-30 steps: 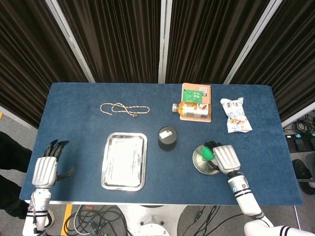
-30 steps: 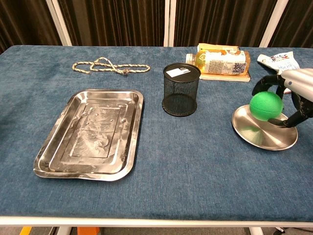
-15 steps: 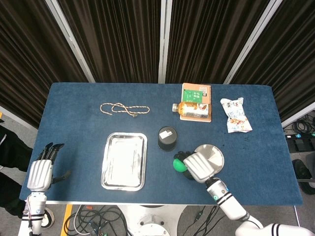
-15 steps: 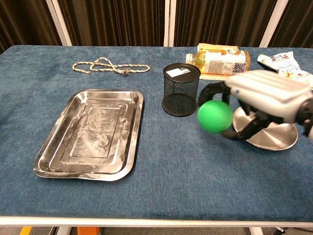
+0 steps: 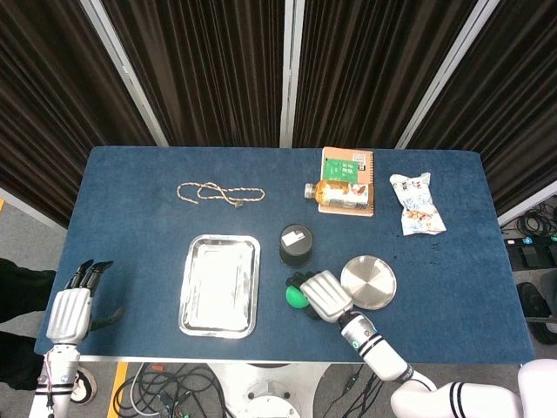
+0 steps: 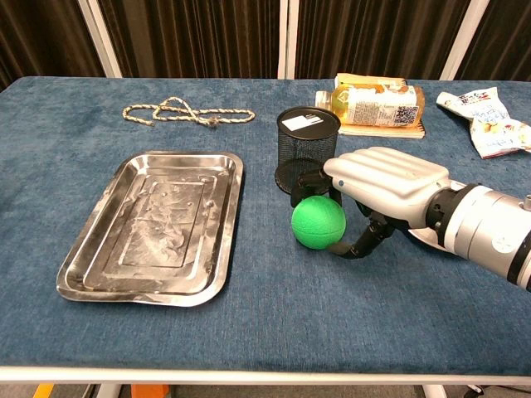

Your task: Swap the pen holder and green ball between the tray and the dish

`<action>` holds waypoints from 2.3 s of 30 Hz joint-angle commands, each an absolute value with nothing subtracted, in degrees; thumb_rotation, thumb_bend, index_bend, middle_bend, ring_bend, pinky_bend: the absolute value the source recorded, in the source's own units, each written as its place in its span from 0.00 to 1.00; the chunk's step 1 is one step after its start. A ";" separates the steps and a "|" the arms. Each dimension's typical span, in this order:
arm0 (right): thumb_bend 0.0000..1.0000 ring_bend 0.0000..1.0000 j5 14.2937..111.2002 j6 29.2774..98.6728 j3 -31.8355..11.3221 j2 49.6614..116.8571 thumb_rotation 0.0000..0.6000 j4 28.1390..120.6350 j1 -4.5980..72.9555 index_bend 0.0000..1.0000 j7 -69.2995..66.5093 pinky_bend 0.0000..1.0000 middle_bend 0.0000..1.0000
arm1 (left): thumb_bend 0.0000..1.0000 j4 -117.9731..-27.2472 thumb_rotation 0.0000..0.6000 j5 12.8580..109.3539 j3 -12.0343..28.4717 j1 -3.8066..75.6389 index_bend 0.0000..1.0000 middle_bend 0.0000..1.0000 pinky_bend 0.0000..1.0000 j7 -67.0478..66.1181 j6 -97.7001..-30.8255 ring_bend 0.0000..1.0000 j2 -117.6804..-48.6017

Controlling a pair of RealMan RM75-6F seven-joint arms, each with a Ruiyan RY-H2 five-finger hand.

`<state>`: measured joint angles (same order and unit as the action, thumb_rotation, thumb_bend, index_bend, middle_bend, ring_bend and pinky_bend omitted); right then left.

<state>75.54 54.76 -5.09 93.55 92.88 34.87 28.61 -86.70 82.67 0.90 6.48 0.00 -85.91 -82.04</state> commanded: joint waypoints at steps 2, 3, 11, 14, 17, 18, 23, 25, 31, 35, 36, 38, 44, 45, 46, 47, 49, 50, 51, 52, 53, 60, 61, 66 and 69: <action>0.25 0.34 75.04 53.88 -4.68 92.89 1.00 93.31 35.31 0.35 28.44 0.47 0.38 | 0.13 -86.45 1.00 82.83 1.01 6.35 0.15 0.15 0.22 0.09 -85.77 0.07 -82.22; 0.23 0.27 74.53 53.47 -4.59 92.56 1.00 93.57 35.50 0.28 28.62 0.42 0.34 | 0.13 -86.41 1.00 82.80 1.08 6.33 0.15 0.15 0.22 0.17 -85.65 0.07 -82.22; 0.16 0.05 73.59 53.00 -3.99 91.35 1.00 94.74 36.17 0.03 28.69 0.24 0.17 | 0.13 -86.10 1.00 82.78 1.36 6.02 0.15 0.15 0.21 0.78 -85.23 0.07 -82.26; 0.16 0.02 74.05 54.01 -3.84 90.78 1.00 95.44 35.93 0.00 28.28 0.22 0.14 | 0.13 -86.09 1.00 83.04 1.41 5.96 0.15 0.15 0.21 0.74 -85.25 0.07 -82.27; 0.16 0.02 75.16 55.68 -3.67 89.64 1.00 96.79 35.37 0.00 27.69 0.21 0.14 | 0.13 -86.16 1.00 83.14 1.57 5.86 0.15 0.15 0.21 0.69 -85.34 0.07 -82.19; 0.16 0.02 75.82 56.56 -3.64 88.95 1.00 97.65 35.07 0.00 27.31 0.21 0.14 | 0.13 -86.22 1.00 83.18 1.62 5.82 0.15 0.15 0.21 0.69 -85.36 0.07 -82.10; 0.16 0.02 79.98 61.41 -4.30 85.15 1.00 101.68 33.56 0.00 24.39 0.21 0.14 | 0.13 -86.53 1.00 83.52 1.64 5.55 0.15 0.15 0.21 0.73 -85.63 0.07 -81.86; 0.16 0.03 81.91 63.71 -5.33 84.03 1.00 102.33 33.23 0.00 23.01 0.21 0.14 | 0.13 -86.62 1.00 83.69 1.60 5.49 0.15 0.15 0.21 0.82 -85.62 0.07 -81.80; 0.14 0.00 81.17 63.93 -10.48 84.15 1.00 99.44 35.64 0.00 19.95 0.14 0.09 | 0.13 -86.51 1.00 84.18 1.50 5.41 0.15 0.15 0.21 0.98 -85.51 0.07 -81.81; 0.10 0.00 73.29 57.72 -13.43 84.43 1.00 98.34 39.45 0.00 23.95 0.04 0.02 | 0.13 -86.38 1.00 84.06 1.60 5.32 0.15 0.15 0.21 1.35 -85.33 0.07 -81.70; 0.09 0.00 70.93 56.07 -14.09 84.75 1.00 98.03 40.68 0.00 25.30 0.02 0.01 | 0.13 -86.32 1.00 83.93 1.64 5.32 0.15 0.15 0.21 1.45 -85.17 0.07 -81.67; 0.08 0.00 67.57 53.91 -14.68 85.29 1.00 97.23 42.41 0.00 27.38 0.01 0.00 | 0.13 -86.17 1.00 83.57 1.74 5.36 0.15 0.15 0.21 1.58 -84.75 0.07 -81.63; 0.07 0.00 56.84 50.31 -14.99 87.10 1.00 95.36 46.92 0.00 33.51 0.00 0.00 | 0.13 -85.69 1.00 82.90 1.73 5.46 0.15 0.15 0.21 2.32 -83.51 0.07 -81.62; 0.07 0.00 54.95 50.16 -14.88 87.40 1.00 95.09 47.61 0.00 34.51 0.00 0.00 | 0.13 -85.53 1.00 83.13 1.61 5.31 0.15 0.15 0.21 2.38 -83.75 0.07 -81.77; 0.07 0.00 53.62 50.04 -14.79 87.62 1.00 94.88 48.15 0.00 35.19 0.00 0.00 | 0.13 -85.42 1.00 83.30 1.59 5.26 0.15 0.15 0.21 2.40 -83.92 0.07 -81.83; 0.07 0.00 52.38 49.93 -14.70 87.81 1.00 94.68 48.66 0.00 35.78 0.00 0.00 | 0.13 -85.38 1.00 83.44 1.64 5.27 0.15 0.15 0.21 2.47 -84.01 0.07 -81.81; 0.07 0.00 49.98 49.77 -14.55 88.28 1.00 94.00 49.83 0.00 36.79 0.00 0.01 | 0.13 -85.36 1.00 83.77 1.66 5.20 0.15 0.15 0.21 2.58 -84.34 0.07 -81.78; 0.07 0.00 49.04 49.72 -14.52 88.48 1.00 93.59 50.33 0.00 37.14 0.00 0.02 | 0.13 -85.35 1.00 83.88 1.69 5.15 0.15 0.15 0.21 2.60 -84.51 0.07 -81.77; 0.07 0.00 47.71 49.65 -14.44 88.74 1.00 93.07 50.93 0.00 37.52 0.00 0.03 | 0.13 -85.35 1.00 83.98 1.71 5.08 0.15 0.15 0.21 2.66 -84.67 0.07 -81.75; 0.07 0.00 46.84 49.62 -14.36 88.91 1.00 92.75 51.32 0.00 37.70 0.00 0.04 | 0.13 -85.33 1.00 84.00 1.73 5.05 0.15 0.15 0.21 2.69 -84.72 0.07 -81.73; 0.08 0.00 46.25 49.70 -14.31 89.07 1.00 92.48 51.66 0.00 37.80 0.00 0.05 | 0.13 -85.33 1.00 83.97 1.74 5.03 0.15 0.15 0.21 2.73 -84.69 0.07 -81.71; 0.15 0.17 48.81 53.63 -13.44 90.99 1.00 90.33 52.11 0.06 36.44 0.20 0.25 | 0.13 -85.09 1.00 83.82 1.84 4.99 0.15 0.15 0.21 2.69 -84.41 0.07 -81.77; 0.16 0.20 49.40 54.05 -13.30 91.26 1.00 89.97 52.07 0.10 36.14 0.23 0.28 | 0.13 -85.07 1.00 83.78 1.84 5.00 0.15 0.15 0.21 2.66 -84.33 0.07 -81.79; 0.20 0.28 52.32 56.73 -12.99 92.03 1.00 88.92 51.35 0.24 34.13 0.30 0.37 | 0.13 -85.10 1.00 83.79 1.88 5.04 0.15 0.15 0.21 2.68 -84.14 0.07 -81.84; 0.22 0.30 55.14 59.37 -12.93 91.08 1.00 90.43 50.05 0.27 32.31 0.31 0.39 | 0.13 -85.45 1.00 84.11 1.93 5.02 0.15 0.15 0.21 2.55 -84.42 0.07 -81.64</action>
<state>53.50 57.83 -13.04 91.67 89.46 50.97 33.52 -85.42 84.08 1.92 5.02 2.58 -84.38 -81.67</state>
